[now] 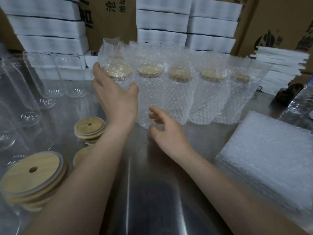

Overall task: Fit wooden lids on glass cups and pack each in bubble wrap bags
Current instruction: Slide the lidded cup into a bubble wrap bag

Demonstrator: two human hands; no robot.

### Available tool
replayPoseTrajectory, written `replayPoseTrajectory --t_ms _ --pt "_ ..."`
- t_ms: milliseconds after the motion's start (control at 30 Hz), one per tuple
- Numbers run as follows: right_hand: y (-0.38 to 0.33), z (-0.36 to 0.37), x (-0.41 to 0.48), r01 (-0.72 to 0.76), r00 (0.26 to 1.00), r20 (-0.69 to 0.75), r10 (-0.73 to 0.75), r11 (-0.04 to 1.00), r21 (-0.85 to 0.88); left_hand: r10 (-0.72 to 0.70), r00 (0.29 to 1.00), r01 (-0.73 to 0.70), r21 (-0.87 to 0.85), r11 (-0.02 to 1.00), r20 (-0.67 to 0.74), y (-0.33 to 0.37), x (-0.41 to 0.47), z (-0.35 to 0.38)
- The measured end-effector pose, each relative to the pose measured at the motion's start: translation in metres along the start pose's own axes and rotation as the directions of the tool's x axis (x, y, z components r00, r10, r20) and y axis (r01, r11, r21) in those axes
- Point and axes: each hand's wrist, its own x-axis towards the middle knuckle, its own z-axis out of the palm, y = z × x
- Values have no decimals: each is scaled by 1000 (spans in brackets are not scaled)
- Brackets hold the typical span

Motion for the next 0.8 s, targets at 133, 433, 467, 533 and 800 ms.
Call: replayPoseTrajectory --t_ms 133,433,467,533,800 --pt "-12 0 -4 301 949 182 -257 909 -289 -83 997 83 11 997 -4 -3 -1 2" --pt "-13 -8 -2 319 948 247 -202 647 -693 -206 975 208 -14 978 86 -7 -2 6" --pt "-14 -7 -3 312 950 230 -211 633 -708 -205 975 208 -23 978 88 -7 -1 7" --pt "-15 -6 -4 299 954 208 -218 605 -738 -208 974 213 -55 976 89 -8 1 8" --pt "-14 -6 -6 272 962 209 -175 578 -769 -228 973 229 -177 957 27 -16 10 4"
